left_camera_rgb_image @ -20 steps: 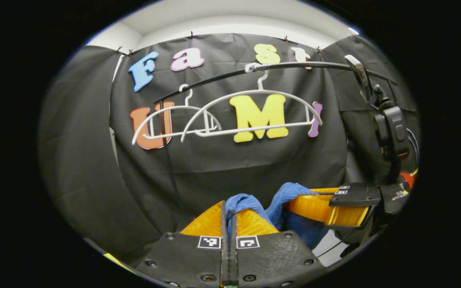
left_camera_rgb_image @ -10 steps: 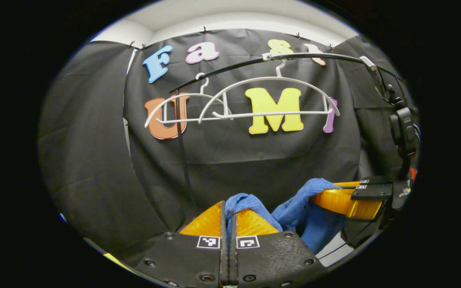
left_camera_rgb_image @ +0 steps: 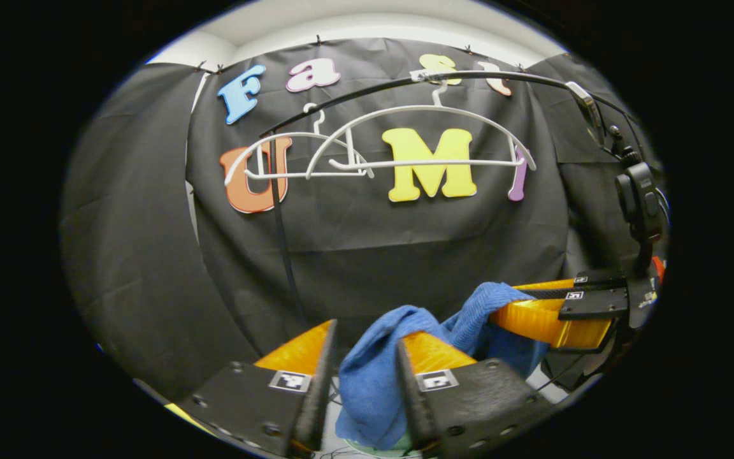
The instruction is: Grasp the clothes on the hanger with both hands and then place them into the laundry hamper below.
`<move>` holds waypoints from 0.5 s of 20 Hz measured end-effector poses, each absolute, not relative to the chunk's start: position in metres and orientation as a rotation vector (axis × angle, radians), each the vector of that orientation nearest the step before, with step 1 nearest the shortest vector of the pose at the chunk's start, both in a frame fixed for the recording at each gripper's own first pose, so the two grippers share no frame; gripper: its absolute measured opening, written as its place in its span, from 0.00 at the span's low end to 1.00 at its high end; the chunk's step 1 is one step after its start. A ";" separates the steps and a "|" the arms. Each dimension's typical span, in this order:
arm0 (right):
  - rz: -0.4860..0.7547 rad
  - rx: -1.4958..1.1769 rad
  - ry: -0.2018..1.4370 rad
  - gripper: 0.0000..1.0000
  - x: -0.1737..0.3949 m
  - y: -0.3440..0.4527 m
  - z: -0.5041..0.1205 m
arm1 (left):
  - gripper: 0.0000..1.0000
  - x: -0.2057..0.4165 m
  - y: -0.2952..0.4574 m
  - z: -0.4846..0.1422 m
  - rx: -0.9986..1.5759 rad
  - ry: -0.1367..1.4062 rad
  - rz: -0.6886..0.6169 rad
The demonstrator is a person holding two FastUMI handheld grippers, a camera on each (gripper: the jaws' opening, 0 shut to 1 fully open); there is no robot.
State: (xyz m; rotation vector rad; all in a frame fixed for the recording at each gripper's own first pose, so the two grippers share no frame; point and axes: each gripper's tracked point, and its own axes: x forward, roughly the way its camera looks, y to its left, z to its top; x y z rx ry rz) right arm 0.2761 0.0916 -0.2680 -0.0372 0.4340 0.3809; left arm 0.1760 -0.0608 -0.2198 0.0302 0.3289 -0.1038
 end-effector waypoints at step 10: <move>0.396 -0.058 0.376 1.00 0.270 0.090 -0.241 | 0.99 0.160 -0.072 -0.272 0.094 0.489 -0.190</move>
